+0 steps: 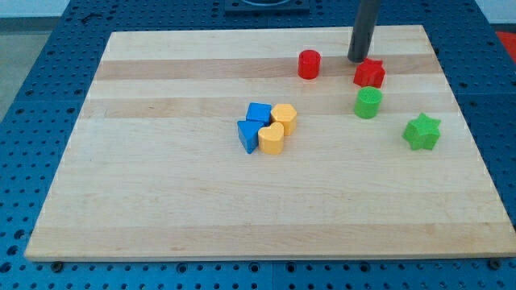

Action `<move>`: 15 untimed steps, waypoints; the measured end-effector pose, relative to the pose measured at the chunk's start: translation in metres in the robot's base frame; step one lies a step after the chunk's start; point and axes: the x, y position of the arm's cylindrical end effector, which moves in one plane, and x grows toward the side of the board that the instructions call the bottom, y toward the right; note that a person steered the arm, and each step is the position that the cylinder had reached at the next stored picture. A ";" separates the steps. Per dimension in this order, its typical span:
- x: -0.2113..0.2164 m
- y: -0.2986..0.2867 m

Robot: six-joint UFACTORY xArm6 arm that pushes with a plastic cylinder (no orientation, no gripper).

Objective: Push the red circle to the top left

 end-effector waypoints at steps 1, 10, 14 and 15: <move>0.017 -0.015; -0.034 -0.169; -0.026 -0.187; -0.008 -0.214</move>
